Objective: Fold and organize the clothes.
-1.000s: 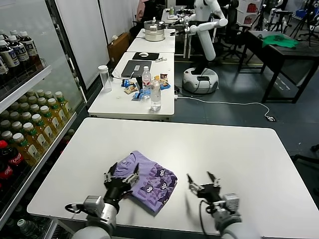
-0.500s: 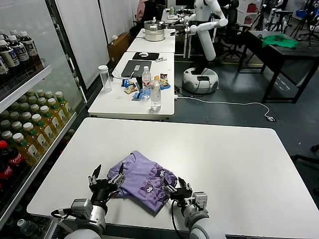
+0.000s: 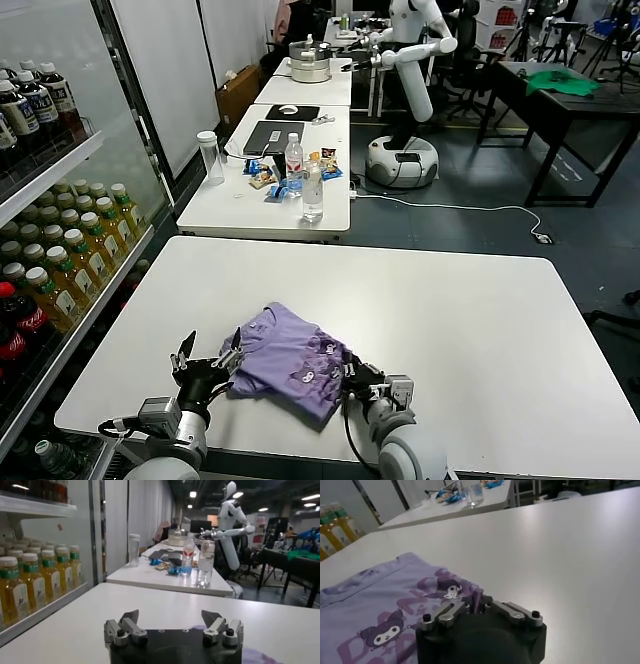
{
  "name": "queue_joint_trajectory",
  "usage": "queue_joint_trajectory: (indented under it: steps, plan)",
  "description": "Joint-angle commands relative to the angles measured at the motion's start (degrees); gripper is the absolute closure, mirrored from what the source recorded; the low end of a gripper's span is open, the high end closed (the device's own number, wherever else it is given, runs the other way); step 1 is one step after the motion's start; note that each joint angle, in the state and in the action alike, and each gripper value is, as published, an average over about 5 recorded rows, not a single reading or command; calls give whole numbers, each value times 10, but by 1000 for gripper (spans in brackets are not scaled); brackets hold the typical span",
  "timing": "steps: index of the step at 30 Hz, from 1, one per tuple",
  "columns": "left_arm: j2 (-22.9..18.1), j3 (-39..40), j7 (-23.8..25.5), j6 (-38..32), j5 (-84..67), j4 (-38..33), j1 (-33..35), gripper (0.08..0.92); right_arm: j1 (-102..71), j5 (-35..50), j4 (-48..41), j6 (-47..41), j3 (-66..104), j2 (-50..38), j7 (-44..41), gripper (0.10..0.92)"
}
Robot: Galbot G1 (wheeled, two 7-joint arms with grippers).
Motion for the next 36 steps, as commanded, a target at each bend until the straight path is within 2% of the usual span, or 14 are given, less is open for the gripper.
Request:
queue_joint_trajectory:
  steps: [1,7,13,16,19,23,26,29,36]
  plan:
    - [1,-4,0,-1,0,6,0,177,125,-15,-64,-29,27,-101,-67,861]
    - [3,1,0,-1,0,10,-1,177,290,-48,-187,-11,-12,-191,-193,887]
    - [3,4,1,0,-1,10,-6,177,444,-129,-329,45,-79,-208,-307,887]
    - [4,4,2,1,-1,10,-8,177,474,-166,-375,72,-94,-208,-327,887]
    - [5,4,3,0,-2,10,-8,177,465,-179,-383,113,-87,-208,-307,886]
    - [5,6,4,0,-3,13,-9,177,370,-178,-326,219,-25,-214,-231,839]
    - [3,9,5,-1,-3,14,-9,177,268,-173,-242,277,46,-218,-168,754]
    - [4,11,7,-1,-3,15,-10,177,149,-147,-128,273,135,-218,-136,668]
    - [7,18,20,-4,-4,17,-10,177,-138,-131,89,229,318,-164,-143,469]
